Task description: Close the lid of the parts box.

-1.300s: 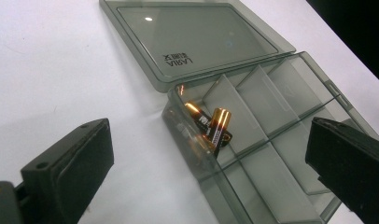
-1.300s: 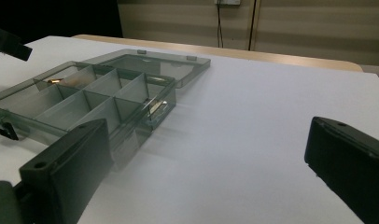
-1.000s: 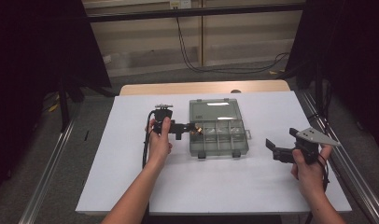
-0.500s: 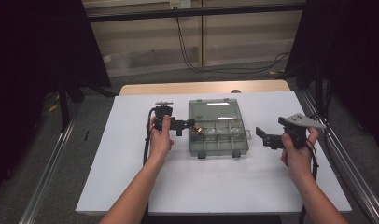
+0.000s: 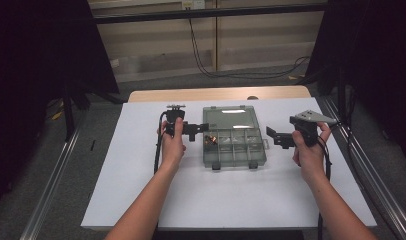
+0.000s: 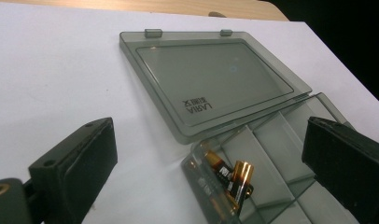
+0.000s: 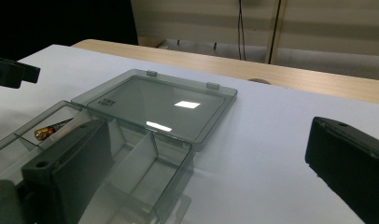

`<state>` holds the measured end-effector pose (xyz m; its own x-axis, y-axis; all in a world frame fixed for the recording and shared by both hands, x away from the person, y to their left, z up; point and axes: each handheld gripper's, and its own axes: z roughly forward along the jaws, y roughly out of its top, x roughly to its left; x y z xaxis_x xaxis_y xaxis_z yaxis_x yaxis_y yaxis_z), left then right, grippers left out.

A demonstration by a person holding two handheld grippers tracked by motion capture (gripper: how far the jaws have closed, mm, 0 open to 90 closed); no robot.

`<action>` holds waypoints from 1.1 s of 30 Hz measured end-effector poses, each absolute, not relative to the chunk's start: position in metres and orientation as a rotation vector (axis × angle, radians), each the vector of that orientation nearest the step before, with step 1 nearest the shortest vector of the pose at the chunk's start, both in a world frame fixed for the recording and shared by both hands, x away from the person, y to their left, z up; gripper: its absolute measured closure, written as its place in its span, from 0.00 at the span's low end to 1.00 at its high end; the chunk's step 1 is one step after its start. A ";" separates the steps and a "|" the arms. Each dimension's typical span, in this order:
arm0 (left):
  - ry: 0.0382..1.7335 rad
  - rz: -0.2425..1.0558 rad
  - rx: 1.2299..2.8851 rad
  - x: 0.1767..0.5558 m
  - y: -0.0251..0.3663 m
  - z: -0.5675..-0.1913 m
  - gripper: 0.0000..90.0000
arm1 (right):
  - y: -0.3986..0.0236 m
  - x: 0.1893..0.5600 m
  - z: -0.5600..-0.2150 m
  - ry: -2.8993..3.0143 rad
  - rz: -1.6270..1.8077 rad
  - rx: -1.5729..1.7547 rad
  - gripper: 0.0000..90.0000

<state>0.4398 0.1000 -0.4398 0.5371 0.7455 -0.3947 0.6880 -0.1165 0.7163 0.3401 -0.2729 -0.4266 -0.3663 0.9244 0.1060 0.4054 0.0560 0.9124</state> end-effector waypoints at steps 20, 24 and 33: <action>1.250 -0.052 1.809 0.473 0.082 -0.466 0.06 | -0.261 0.412 -0.457 1.906 1.430 1.514 0.10; 1.280 -0.078 1.800 0.478 0.080 -0.469 0.09 | -0.257 0.423 -0.462 1.937 1.421 1.539 0.19; 1.358 -0.109 1.750 0.486 0.078 -0.481 0.33 | -0.250 0.436 -0.471 1.936 1.371 1.612 0.45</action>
<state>0.4859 0.0781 -0.4812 0.3951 0.7352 -0.5507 0.8138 -0.0020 0.5812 0.4361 -0.2496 -0.4711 -0.3427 0.8739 0.3446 0.6154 -0.0684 0.7853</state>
